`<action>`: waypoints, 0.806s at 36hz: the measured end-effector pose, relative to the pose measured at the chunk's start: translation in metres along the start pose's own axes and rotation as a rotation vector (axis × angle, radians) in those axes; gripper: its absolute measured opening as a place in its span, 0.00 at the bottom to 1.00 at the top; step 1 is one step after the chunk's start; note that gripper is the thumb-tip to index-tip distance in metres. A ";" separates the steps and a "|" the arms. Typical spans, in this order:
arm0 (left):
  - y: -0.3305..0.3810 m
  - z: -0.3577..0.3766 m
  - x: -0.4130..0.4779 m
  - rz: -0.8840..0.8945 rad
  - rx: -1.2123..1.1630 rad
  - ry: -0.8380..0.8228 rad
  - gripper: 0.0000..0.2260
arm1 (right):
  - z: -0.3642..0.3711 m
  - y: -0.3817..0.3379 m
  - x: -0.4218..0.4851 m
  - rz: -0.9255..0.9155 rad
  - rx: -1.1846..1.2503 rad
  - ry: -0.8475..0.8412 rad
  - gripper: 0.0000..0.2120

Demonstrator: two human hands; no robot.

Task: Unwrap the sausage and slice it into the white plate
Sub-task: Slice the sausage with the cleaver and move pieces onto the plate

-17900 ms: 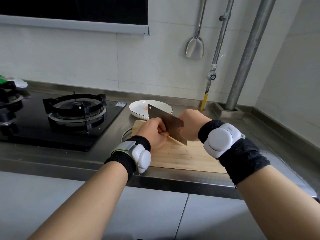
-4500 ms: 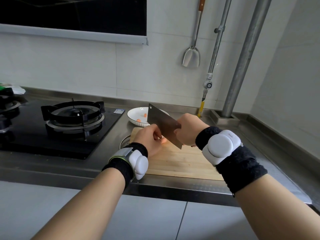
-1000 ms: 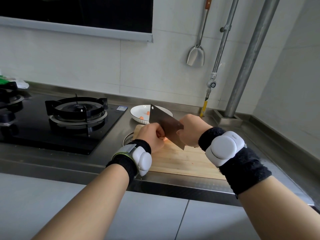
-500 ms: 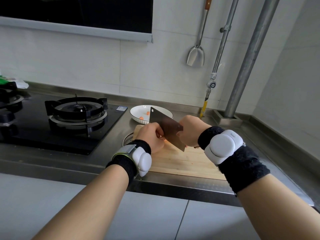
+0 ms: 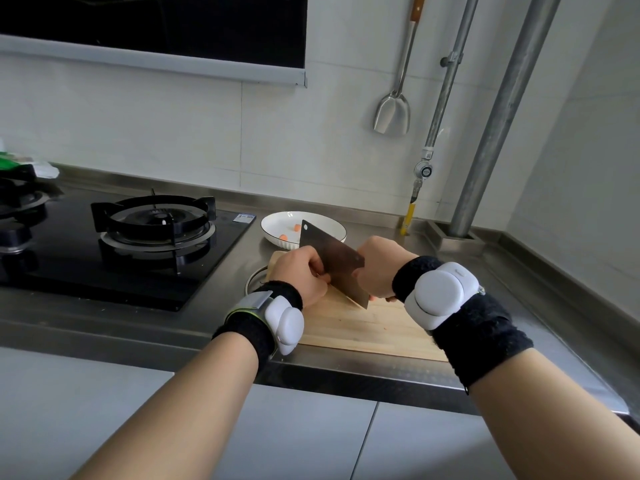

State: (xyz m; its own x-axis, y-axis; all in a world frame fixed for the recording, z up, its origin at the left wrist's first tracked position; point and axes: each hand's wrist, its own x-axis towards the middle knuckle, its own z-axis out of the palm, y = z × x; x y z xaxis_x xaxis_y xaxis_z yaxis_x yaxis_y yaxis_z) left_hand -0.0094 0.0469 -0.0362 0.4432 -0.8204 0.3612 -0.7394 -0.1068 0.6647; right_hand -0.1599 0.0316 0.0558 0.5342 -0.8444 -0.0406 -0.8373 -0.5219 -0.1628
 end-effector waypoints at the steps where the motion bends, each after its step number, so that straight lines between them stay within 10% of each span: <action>1: -0.001 0.000 0.000 0.001 -0.001 -0.002 0.10 | 0.001 0.000 0.000 -0.001 0.008 0.004 0.11; 29: -0.002 -0.001 0.000 0.011 0.003 0.013 0.10 | 0.001 0.007 0.002 -0.048 0.099 0.132 0.07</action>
State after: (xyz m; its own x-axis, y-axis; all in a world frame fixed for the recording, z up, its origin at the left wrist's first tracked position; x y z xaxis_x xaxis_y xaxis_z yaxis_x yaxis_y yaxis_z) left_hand -0.0077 0.0479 -0.0370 0.4416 -0.8140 0.3773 -0.7460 -0.0995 0.6584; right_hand -0.1642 0.0266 0.0536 0.5476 -0.8309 0.0982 -0.7925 -0.5527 -0.2579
